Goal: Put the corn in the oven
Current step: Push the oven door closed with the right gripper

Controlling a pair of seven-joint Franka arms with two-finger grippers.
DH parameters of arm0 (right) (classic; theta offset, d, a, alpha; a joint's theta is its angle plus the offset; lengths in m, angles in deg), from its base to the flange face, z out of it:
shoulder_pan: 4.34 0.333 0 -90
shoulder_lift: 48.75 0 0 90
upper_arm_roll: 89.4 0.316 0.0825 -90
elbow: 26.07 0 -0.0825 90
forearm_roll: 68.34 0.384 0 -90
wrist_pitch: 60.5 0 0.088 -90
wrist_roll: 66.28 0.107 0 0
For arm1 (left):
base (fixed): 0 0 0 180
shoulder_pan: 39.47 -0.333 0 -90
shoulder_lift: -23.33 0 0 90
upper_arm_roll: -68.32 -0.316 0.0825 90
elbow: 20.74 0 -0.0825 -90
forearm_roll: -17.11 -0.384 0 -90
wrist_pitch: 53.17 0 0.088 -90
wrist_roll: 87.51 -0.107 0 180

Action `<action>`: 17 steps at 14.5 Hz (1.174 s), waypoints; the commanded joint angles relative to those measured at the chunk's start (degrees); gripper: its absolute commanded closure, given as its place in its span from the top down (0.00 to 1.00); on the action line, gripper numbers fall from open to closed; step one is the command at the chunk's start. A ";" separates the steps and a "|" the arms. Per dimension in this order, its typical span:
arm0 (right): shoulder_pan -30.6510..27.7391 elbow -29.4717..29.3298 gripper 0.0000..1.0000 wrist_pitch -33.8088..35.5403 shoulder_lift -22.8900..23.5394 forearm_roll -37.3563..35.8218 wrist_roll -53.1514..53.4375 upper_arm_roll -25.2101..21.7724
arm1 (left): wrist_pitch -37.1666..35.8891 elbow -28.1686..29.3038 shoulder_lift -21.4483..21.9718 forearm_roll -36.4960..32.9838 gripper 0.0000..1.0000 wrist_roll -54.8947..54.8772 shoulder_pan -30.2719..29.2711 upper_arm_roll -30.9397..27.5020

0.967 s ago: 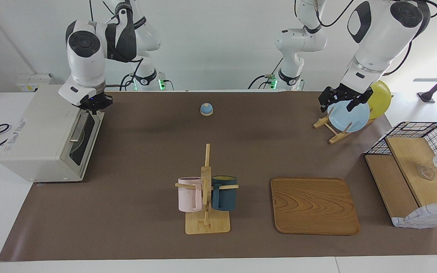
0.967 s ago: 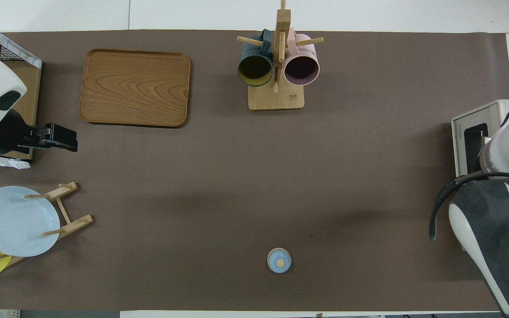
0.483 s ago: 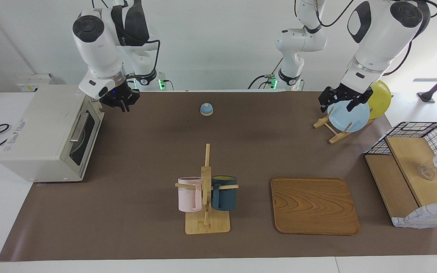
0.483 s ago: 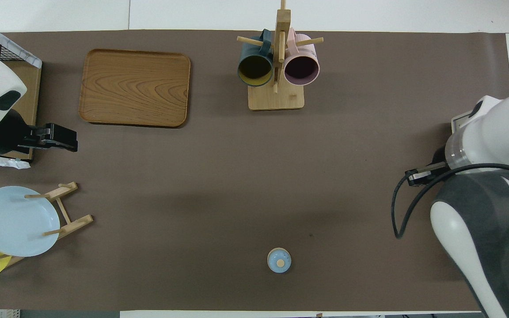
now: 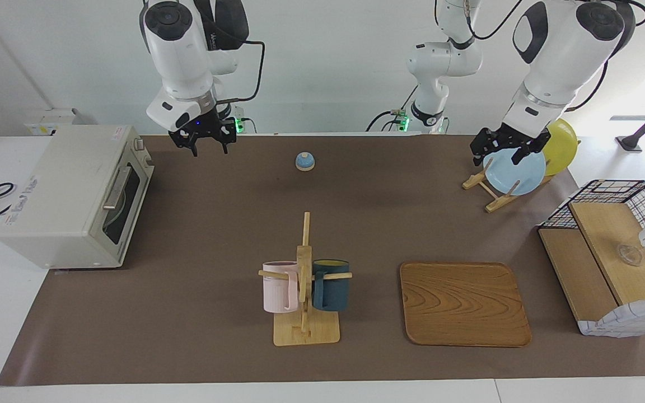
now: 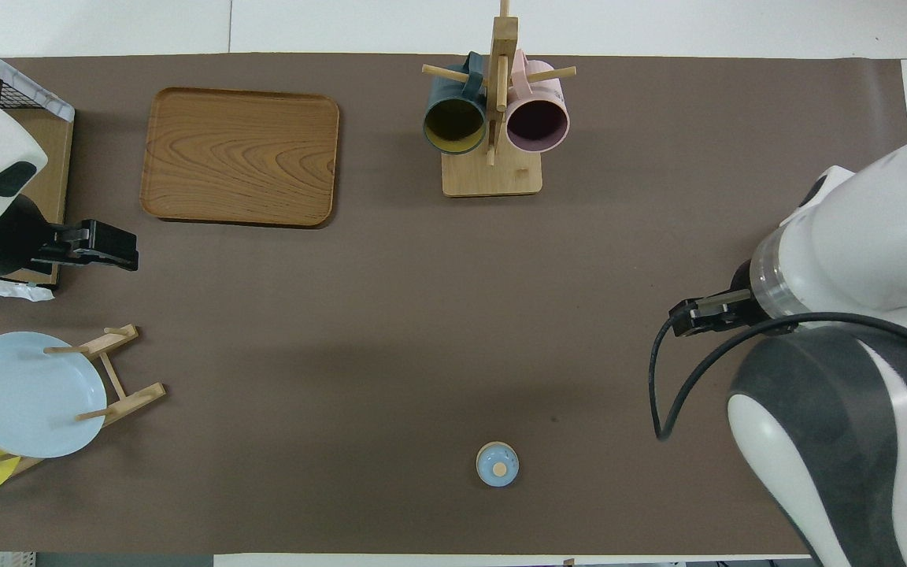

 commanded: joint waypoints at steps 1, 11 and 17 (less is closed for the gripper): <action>-2.92 -6.53 1.00 4.60 2.82 1.80 -0.76 0.06 | -0.91 0.49 1.05 -0.98 1.00 -0.12 -0.35 0.23; 3.54 -15.32 1.00 7.86 9.06 -2.51 -1.55 -8.34 | -0.91 0.49 1.14 -0.98 1.00 -0.12 -0.35 0.23; 4.90 -15.69 1.00 7.95 9.16 -1.72 -1.55 -9.96 | -0.82 0.49 1.05 -0.98 1.00 -0.12 -0.35 0.14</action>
